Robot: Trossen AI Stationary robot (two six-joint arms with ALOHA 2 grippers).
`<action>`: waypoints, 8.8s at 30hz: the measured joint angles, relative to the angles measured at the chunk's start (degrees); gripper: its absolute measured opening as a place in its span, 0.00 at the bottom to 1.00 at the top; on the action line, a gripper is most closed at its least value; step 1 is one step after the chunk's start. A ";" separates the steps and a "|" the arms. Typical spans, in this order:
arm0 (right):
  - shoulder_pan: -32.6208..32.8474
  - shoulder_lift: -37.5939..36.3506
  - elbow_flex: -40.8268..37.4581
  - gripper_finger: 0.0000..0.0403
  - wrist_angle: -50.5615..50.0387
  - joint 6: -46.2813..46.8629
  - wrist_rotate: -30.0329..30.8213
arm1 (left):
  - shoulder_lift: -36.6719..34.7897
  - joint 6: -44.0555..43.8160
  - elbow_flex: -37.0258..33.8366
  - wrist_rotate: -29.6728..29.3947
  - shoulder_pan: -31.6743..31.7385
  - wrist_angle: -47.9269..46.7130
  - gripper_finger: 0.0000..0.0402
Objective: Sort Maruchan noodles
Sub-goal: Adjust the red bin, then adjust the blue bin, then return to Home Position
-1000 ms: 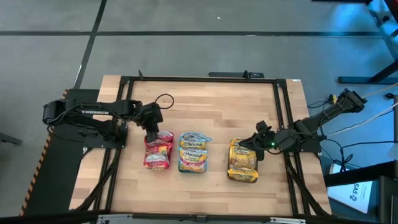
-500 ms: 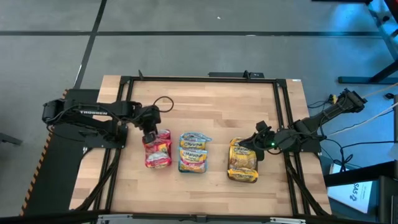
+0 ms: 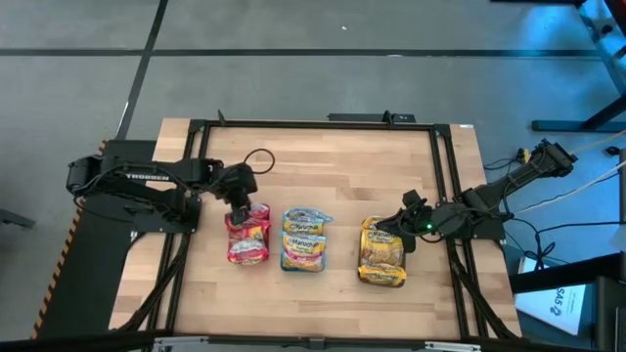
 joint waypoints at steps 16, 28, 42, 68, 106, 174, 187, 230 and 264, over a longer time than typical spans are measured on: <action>0.01 0.00 0.00 0.10 -0.60 -0.69 0.04 | -0.07 -0.33 0.16 3.85 -1.57 4.44 0.01; 0.00 0.00 0.00 0.10 -0.60 -0.69 0.08 | -0.09 -0.31 0.16 -2.63 -1.57 3.14 0.01; 0.01 0.00 0.00 0.10 -0.38 -0.62 0.53 | -0.55 1.56 13.48 0.52 -2.35 2.17 0.01; 0.01 0.02 -0.03 0.10 -0.78 0.01 -9.71 | 21.06 -4.54 28.14 0.58 -16.30 -2.47 0.01; 0.01 0.00 -0.02 0.10 -3.44 -0.68 -19.30 | 34.21 -7.76 32.16 1.50 -19.74 -5.08 0.01; -0.01 0.00 0.00 0.10 2.30 -14.69 -6.84 | -27.13 -3.41 0.40 -9.86 -25.27 1.30 0.01; -0.65 -1.97 0.00 0.10 15.01 -44.11 -15.45 | -30.23 -2.92 0.14 -12.59 -25.27 1.18 0.01; -31.16 -45.07 -32.22 0.10 16.24 -54.19 -46.37 | -30.18 -2.86 0.14 -12.51 -25.27 1.08 0.01; -31.13 -44.65 -32.20 0.10 13.02 -55.59 -37.81 | -30.18 -2.86 0.14 -12.51 -25.27 1.07 0.01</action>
